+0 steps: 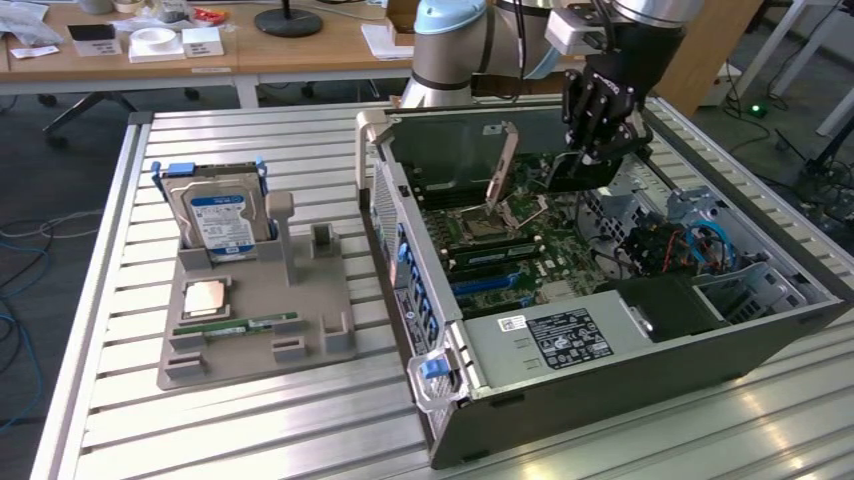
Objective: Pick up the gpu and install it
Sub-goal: 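Insert the gpu into the slot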
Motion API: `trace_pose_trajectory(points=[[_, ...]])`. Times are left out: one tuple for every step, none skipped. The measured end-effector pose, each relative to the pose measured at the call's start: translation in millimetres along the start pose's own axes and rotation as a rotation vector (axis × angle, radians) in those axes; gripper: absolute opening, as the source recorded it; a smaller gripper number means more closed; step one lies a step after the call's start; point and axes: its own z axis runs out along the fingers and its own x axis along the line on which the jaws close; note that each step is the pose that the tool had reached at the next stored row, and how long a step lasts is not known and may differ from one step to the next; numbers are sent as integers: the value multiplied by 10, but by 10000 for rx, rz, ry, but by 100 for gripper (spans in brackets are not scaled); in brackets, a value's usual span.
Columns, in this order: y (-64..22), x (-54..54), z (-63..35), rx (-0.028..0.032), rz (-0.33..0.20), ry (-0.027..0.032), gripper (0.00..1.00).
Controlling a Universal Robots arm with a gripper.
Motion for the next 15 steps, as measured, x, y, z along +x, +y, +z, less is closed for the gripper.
trace_pose_trajectory(points=[[0, 0, 0, 0, 0, 0, 26], [3, 0, 3, 1, 2, -2, 26], [5, 1, 5, 1, 2, -2, 26], [5, 0, 5, 1, 2, -3, 26], [5, 0, 6, 1, 2, -2, 26], [5, 0, 7, 1, 1, -2, 26], [6, 0, 11, 2, 1, -5, 26], [8, 0, 15, 2, 3, -5, 26], [9, 1, 19, 2, 3, -4, 26], [11, 1, 25, 2, 3, -3, 26], [15, 1, 32, 2, 2, -3, 26], [20, 1, 40, 2, 2, -3, 26], [24, 1, 47, 3, 2, -4, 26], [30, 2, 54, 3, 2, -2, 26], [37, 2, 61, 4, 2, -2, 26]])
